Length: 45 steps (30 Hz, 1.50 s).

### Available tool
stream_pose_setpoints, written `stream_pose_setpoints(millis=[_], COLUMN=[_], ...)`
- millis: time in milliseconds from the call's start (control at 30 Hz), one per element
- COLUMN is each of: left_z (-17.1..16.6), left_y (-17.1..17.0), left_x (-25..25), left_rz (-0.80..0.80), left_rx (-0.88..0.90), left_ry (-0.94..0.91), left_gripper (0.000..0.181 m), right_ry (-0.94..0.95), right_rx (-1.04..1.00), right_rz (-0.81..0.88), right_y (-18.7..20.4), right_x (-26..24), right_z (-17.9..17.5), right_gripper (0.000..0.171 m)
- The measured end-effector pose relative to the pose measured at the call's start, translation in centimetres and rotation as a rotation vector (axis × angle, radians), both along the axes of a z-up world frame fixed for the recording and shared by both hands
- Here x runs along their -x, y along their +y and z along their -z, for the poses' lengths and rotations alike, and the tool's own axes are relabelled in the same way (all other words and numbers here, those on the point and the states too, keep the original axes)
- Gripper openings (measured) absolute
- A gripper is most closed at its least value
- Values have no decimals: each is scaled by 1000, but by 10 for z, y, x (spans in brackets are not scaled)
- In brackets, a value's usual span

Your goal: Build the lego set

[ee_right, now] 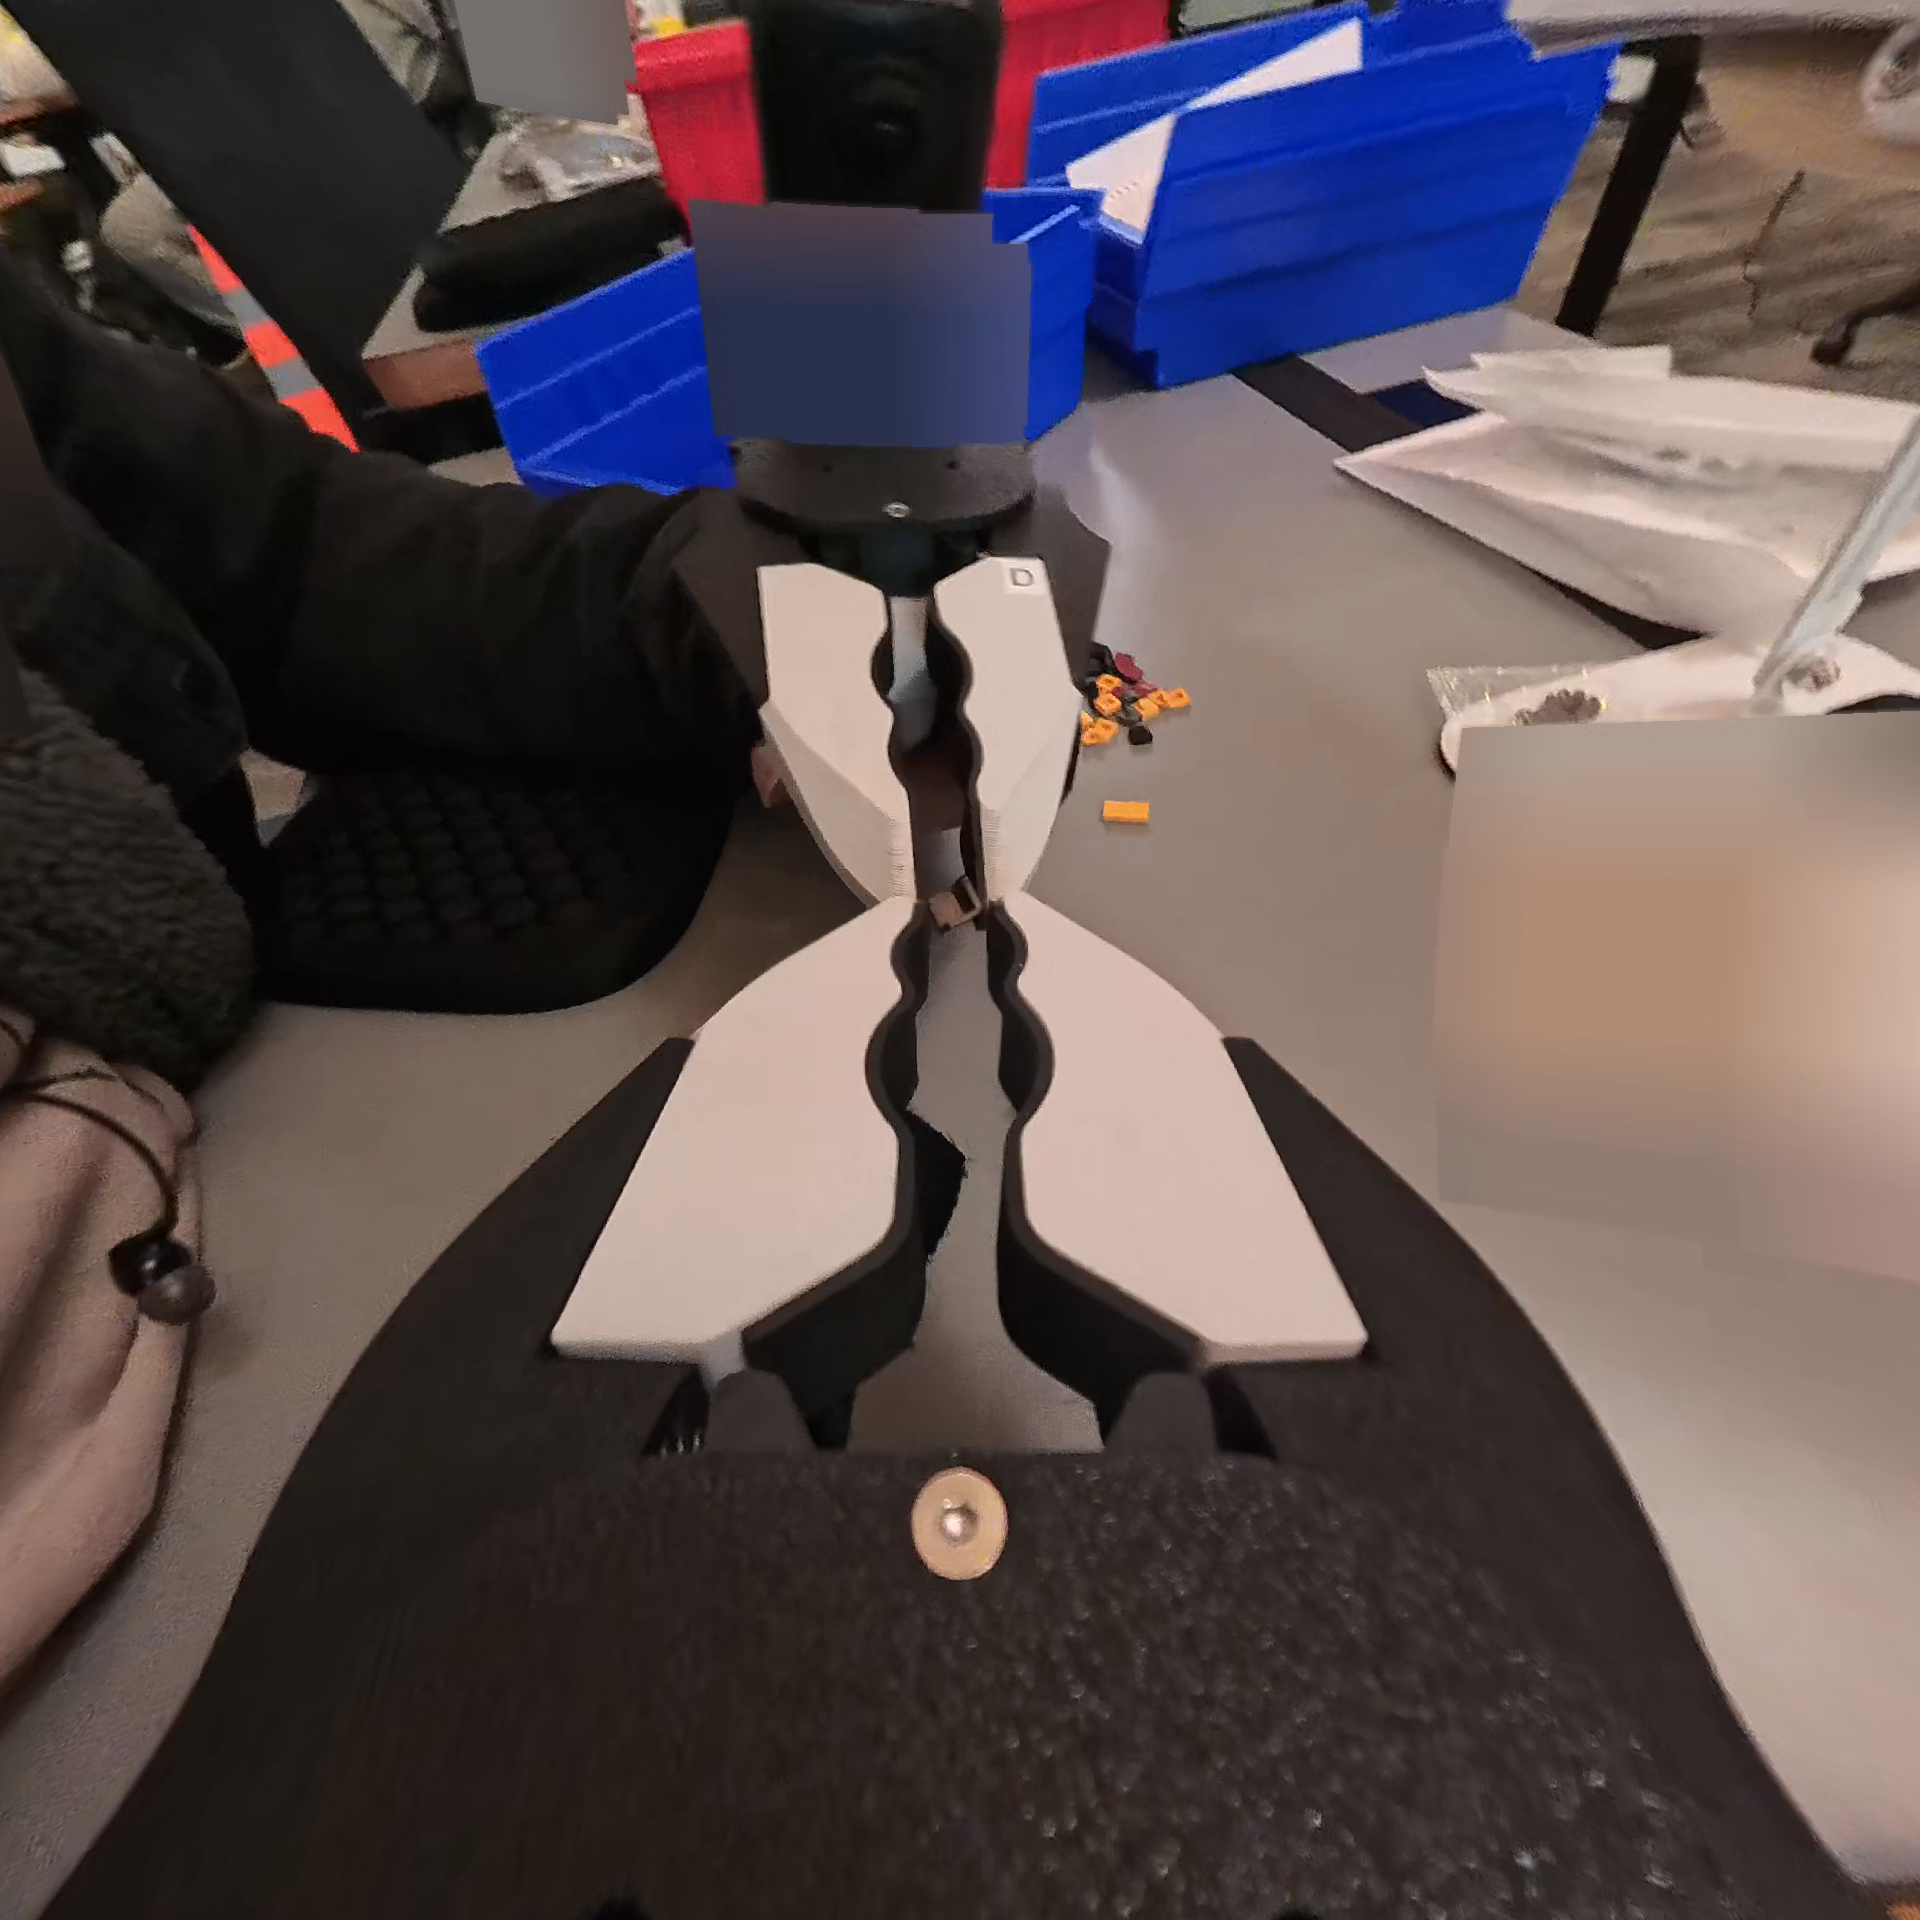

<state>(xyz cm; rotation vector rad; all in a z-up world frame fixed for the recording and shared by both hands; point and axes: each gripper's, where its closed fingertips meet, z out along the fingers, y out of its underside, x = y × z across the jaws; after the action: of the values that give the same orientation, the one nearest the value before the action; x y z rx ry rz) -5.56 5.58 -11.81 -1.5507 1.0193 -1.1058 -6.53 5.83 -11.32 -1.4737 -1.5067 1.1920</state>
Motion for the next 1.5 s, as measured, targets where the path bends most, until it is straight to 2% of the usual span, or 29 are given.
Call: stream_pose_setpoints(millis=[267, 500, 900, 1100, 1500], left_z=[-4, -3, 1, -4, 23], left_y=[-12, -14, -1, 15, 11], left_x=[-3, -3, 4, 20, 9], left_rz=[93, 113, 41, -57, -45], left_rx=[66, 95, 73, 43, -11], left_ry=[-56, -68, -47, -54, 118], left_gripper=[9, 9, 7, 9, 14], right_ry=[32, 33, 14, -14, -140], right_rx=[-126, -130, -82, -69, -90], right_rz=[-59, -69, -4, 55, 20], right_y=[-11, -12, 1, 16, 12], right_x=[-2, -2, -2, -6, -8], right_z=[-4, -3, 2, 7, 33], right_gripper=[8, 8, 7, 7, 7])
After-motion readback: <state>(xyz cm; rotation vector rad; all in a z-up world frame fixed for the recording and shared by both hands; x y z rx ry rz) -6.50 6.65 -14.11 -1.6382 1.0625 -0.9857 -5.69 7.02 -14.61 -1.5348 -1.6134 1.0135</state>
